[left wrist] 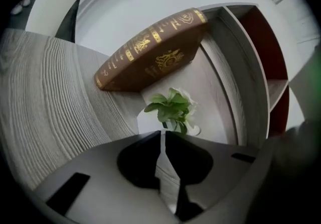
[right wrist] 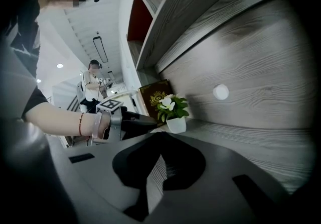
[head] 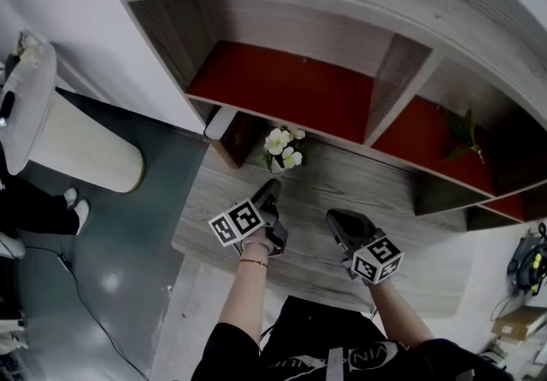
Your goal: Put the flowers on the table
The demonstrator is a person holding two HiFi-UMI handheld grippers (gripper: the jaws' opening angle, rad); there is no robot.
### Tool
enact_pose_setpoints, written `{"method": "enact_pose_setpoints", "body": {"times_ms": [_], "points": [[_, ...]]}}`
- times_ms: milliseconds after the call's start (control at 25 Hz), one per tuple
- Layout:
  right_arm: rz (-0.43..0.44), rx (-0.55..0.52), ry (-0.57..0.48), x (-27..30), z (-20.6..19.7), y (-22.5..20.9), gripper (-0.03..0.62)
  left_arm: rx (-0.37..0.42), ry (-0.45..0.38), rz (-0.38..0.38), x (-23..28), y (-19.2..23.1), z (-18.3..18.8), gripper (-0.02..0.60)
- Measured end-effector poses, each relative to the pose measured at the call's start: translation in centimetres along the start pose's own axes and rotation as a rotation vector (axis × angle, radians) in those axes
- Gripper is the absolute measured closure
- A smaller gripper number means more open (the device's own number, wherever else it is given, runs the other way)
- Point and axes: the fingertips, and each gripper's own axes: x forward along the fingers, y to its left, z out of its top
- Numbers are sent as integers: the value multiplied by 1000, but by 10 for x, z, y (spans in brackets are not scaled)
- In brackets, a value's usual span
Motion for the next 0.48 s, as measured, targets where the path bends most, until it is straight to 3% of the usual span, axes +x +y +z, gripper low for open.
{"method": "enact_pose_setpoints", "body": {"times_ms": [160,480], "points": [[-2,-10,-15,-7,6,5,583,100,8,12,-12,-9,-3,575],[-10,-43,-46,-27,15,15,585,365,-10,45,-45,-33,-6,577]]}}
